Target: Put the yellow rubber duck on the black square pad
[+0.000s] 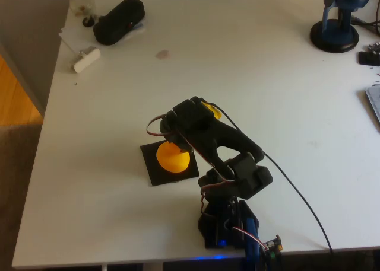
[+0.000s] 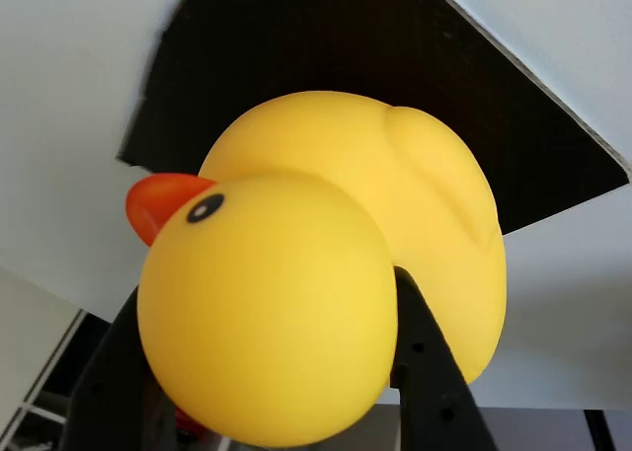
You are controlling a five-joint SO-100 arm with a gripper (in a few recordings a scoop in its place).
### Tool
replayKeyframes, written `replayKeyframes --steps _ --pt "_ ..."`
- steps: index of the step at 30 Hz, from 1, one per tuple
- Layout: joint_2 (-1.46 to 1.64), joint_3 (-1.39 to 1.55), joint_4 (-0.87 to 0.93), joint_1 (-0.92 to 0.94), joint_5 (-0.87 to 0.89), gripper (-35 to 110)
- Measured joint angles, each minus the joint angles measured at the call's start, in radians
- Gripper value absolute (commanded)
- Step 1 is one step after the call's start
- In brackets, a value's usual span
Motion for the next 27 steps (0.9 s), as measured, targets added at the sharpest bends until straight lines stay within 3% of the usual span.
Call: replayKeyframes --steps 4,27 --pt "0.009 0.037 0.002 -0.012 -0.041 31" --pt "0.009 -0.091 0.006 -0.012 -0.071 31"
